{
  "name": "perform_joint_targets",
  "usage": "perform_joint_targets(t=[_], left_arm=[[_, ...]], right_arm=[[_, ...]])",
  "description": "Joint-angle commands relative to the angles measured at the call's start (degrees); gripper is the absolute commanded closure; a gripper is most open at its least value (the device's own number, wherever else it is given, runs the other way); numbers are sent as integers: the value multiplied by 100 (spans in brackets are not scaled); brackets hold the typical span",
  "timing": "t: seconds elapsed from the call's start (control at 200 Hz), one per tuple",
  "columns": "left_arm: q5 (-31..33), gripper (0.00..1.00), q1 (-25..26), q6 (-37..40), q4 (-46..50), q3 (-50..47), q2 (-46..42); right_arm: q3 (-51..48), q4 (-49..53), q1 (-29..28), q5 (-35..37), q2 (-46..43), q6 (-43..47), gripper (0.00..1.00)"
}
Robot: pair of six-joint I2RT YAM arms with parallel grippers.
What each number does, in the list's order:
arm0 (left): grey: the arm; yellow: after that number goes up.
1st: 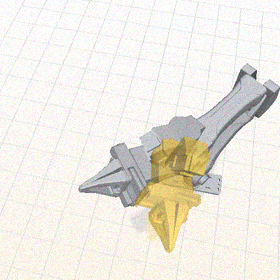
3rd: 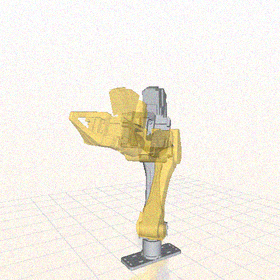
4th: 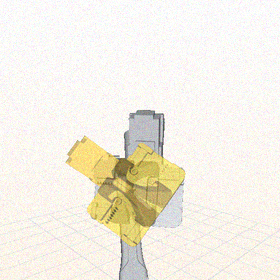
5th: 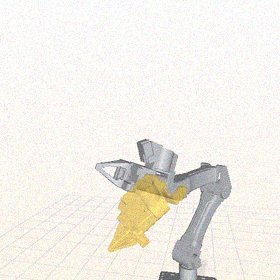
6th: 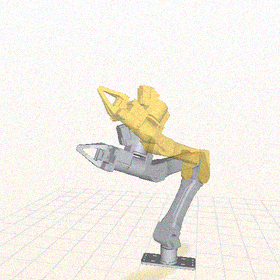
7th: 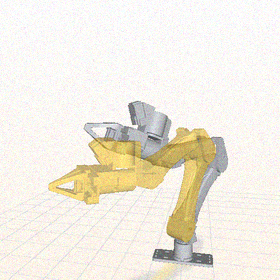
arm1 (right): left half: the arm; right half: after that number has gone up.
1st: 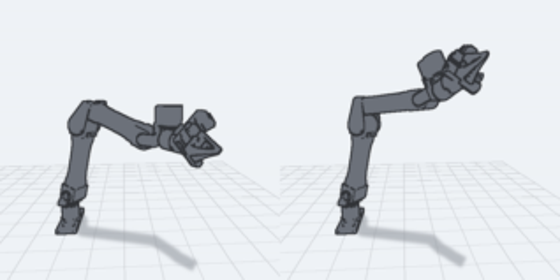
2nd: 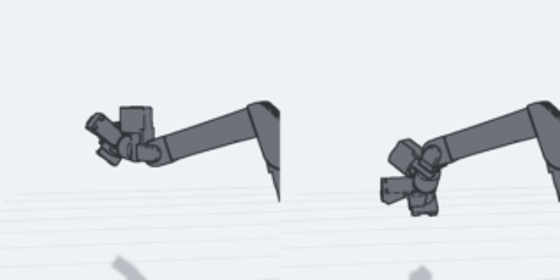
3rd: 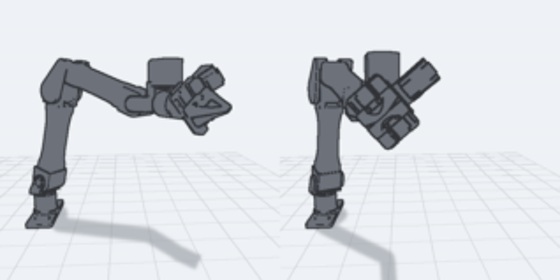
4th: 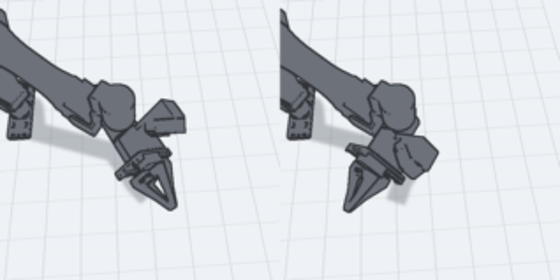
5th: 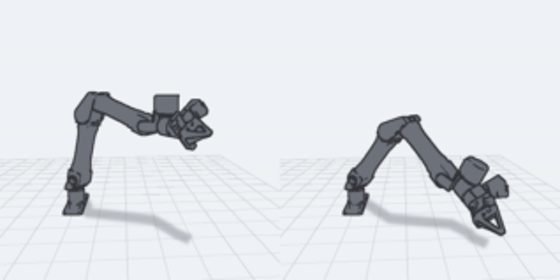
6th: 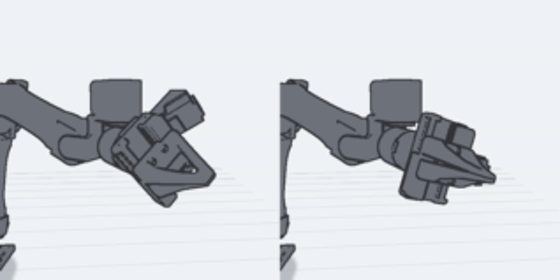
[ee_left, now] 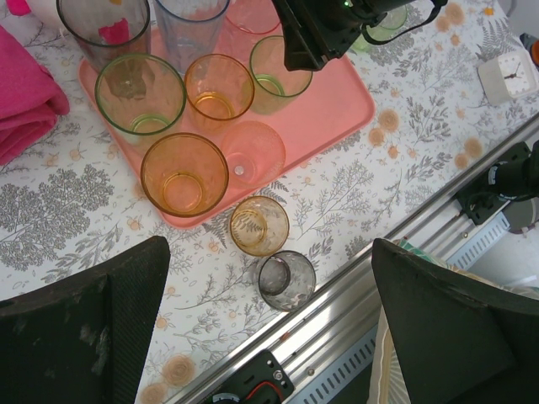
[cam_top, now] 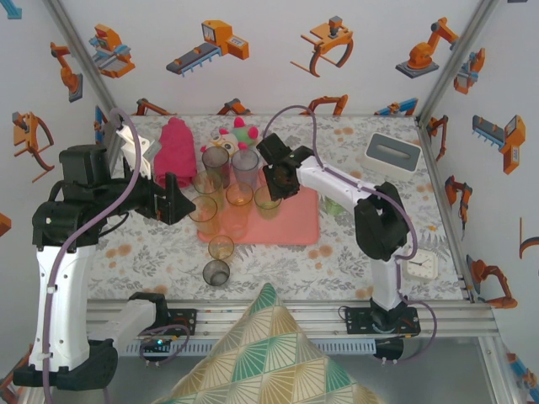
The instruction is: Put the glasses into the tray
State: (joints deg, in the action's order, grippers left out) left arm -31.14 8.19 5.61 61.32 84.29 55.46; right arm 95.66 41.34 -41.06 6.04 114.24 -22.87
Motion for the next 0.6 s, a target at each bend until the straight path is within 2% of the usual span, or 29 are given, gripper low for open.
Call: perform_joint_targets(t=[0.0,0.596], left_arm=[[-86,3,-23,35,64,139,-58],[-30,3,-33,77,74,95,-105]], right_arm=[[98,169,10,-38,-301,46,64],[118,486,11,-179,-958,142,63]])
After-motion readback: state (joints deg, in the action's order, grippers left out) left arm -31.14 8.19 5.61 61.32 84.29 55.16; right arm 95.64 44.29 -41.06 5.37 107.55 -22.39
